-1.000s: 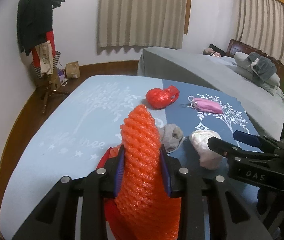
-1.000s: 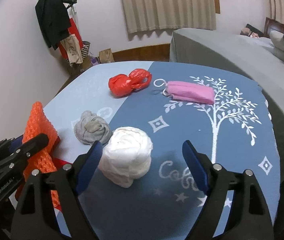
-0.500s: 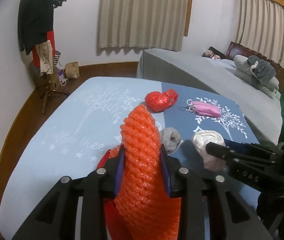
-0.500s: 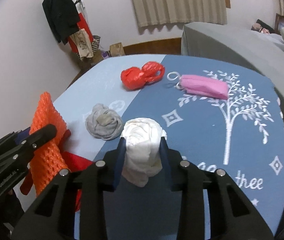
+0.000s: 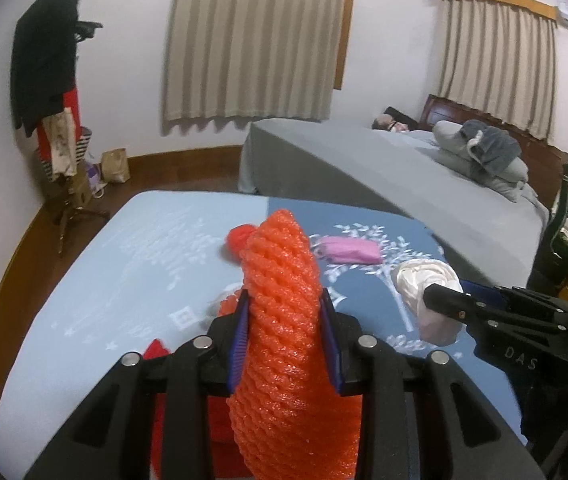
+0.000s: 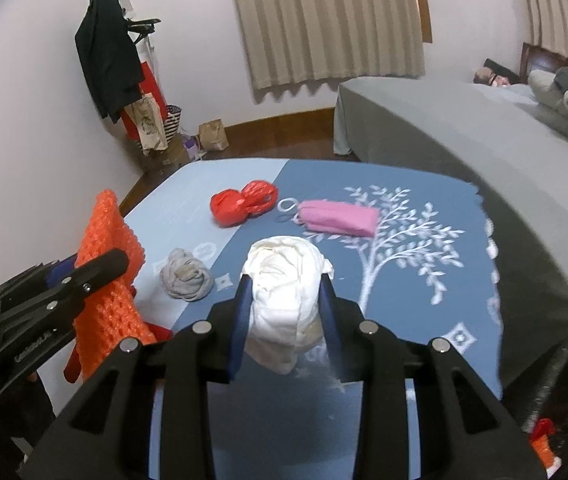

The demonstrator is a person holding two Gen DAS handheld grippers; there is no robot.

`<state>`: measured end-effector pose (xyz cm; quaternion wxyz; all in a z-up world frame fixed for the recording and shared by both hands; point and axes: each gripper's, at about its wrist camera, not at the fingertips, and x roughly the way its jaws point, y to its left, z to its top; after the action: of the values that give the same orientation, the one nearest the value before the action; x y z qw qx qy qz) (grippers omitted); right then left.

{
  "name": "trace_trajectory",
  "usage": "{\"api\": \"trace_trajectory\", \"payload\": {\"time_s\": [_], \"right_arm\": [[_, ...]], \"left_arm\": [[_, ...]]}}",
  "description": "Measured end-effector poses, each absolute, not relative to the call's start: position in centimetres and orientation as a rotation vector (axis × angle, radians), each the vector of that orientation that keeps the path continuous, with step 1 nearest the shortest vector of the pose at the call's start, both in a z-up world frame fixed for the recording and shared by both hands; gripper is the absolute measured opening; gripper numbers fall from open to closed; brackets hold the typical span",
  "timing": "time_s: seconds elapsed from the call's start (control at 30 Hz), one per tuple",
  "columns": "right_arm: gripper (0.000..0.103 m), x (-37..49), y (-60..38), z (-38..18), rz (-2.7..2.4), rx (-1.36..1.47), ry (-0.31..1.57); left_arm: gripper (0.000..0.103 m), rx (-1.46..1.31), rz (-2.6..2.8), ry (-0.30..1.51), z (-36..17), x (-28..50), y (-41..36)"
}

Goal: Collect trash
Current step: 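Carry the orange mesh and white tissue over the black bin and release both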

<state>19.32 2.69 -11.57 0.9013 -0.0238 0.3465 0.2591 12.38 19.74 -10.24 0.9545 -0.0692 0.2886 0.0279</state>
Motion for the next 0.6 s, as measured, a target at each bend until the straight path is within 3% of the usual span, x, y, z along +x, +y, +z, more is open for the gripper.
{"api": "trace_trajectory", "payload": {"time_s": [0.6], "right_arm": [[0.032,16.6,-6.0,-6.6,0.425,-0.007,0.606]], "left_arm": [[0.033,-0.093,-0.099,0.538,-7.0,13.4,11.9]]}}
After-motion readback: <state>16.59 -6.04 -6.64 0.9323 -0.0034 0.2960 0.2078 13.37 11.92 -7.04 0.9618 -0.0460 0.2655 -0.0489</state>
